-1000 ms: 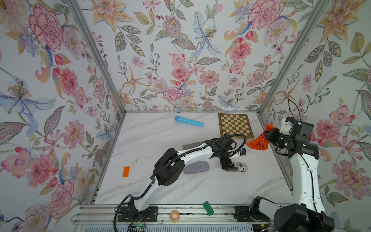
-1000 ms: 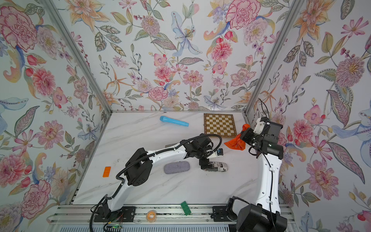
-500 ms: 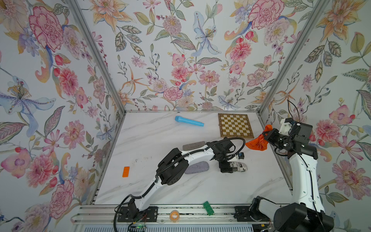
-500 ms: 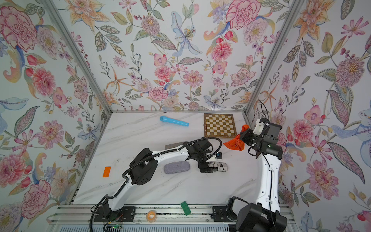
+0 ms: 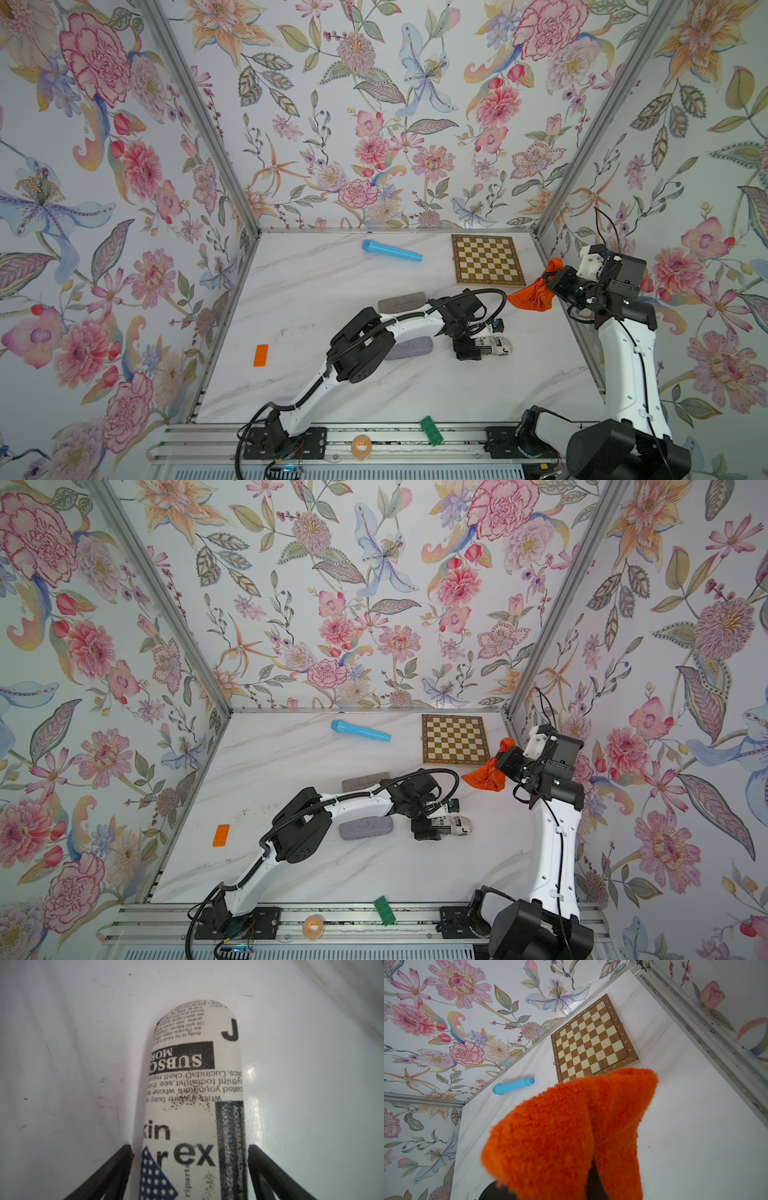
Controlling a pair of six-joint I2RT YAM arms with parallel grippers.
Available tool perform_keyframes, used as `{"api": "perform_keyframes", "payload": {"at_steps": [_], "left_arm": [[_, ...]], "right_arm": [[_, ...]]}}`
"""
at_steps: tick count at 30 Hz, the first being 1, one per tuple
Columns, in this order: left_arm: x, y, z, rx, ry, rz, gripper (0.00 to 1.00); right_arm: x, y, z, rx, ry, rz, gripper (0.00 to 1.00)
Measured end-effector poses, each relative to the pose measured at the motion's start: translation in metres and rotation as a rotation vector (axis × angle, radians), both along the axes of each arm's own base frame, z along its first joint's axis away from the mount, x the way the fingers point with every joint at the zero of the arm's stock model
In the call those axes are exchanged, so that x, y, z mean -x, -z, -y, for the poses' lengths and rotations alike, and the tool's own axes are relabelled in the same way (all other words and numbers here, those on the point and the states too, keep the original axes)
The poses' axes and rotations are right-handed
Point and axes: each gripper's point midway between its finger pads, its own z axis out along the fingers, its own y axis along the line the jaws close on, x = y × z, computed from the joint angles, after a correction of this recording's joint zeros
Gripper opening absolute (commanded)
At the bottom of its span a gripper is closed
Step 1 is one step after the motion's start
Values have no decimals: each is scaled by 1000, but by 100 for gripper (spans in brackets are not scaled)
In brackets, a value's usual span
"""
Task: Wipe the eyeglass case
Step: Pick up the eyeglass case from the center of the board.
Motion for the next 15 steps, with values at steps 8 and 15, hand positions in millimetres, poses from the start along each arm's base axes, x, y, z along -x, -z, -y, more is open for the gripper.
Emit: {"api": "perform_keyframes", "payload": {"at_steps": [8, 15], "left_arm": [[-1, -1, 2, 39, -39, 45, 48], [-1, -13, -26, 29, -119, 89, 40]], "right_arm": [[1, 1, -2, -12, 0, 1, 0], [6, -6, -7, -16, -13, 26, 0]]}}
